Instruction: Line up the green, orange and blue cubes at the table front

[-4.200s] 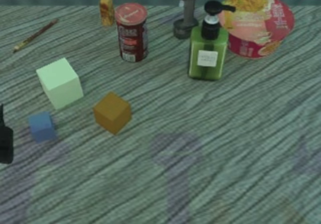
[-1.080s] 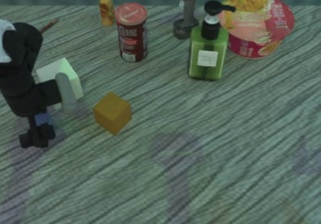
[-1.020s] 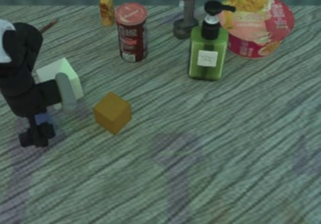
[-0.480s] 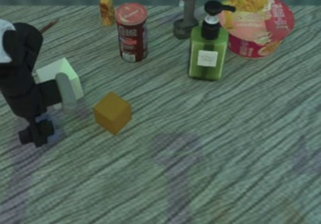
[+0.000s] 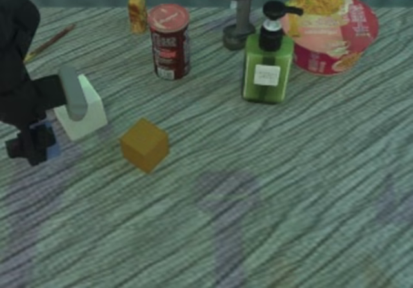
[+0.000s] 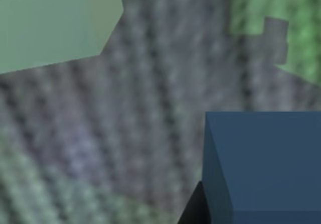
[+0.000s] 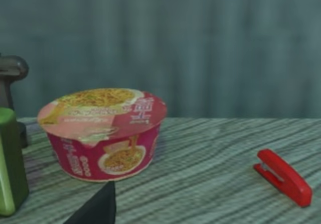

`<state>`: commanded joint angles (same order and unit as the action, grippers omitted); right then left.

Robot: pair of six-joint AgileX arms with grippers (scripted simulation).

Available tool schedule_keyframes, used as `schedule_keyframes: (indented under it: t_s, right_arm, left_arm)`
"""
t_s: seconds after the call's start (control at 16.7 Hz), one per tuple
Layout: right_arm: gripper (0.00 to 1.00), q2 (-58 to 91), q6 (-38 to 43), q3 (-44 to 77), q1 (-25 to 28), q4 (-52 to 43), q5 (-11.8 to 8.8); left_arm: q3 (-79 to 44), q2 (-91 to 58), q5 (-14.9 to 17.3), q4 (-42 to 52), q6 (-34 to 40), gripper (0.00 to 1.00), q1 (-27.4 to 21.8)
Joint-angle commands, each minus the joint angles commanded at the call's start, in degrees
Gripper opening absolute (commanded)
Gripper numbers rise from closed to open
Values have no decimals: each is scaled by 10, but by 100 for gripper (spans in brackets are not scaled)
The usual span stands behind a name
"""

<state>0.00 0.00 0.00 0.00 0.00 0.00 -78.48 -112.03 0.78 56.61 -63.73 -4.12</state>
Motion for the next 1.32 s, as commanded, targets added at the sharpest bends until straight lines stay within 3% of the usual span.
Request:
schedule_keyframes:
  t_s: [0.36, 0.54, 0.72, 1.14, 1.32]
  right_arm:
    - [100, 0, 0, 0, 0, 0, 0]
    - [100, 0, 0, 0, 0, 0, 0]
    - [100, 0, 0, 0, 0, 0, 0]
    - [100, 0, 0, 0, 0, 0, 0]
    - [100, 0, 0, 0, 0, 0, 0]
  left_arm:
    - [-10, 8, 0, 14, 1, 0, -3]
    - [-35, -8, 0, 26, 20, 0, -42]
    - [-86, -38, -1, 49, 68, 0, -128]
    - [-225, -119, 0, 117, 226, 0, -408]
    - [-270, -139, -2, 135, 283, 0, -499]
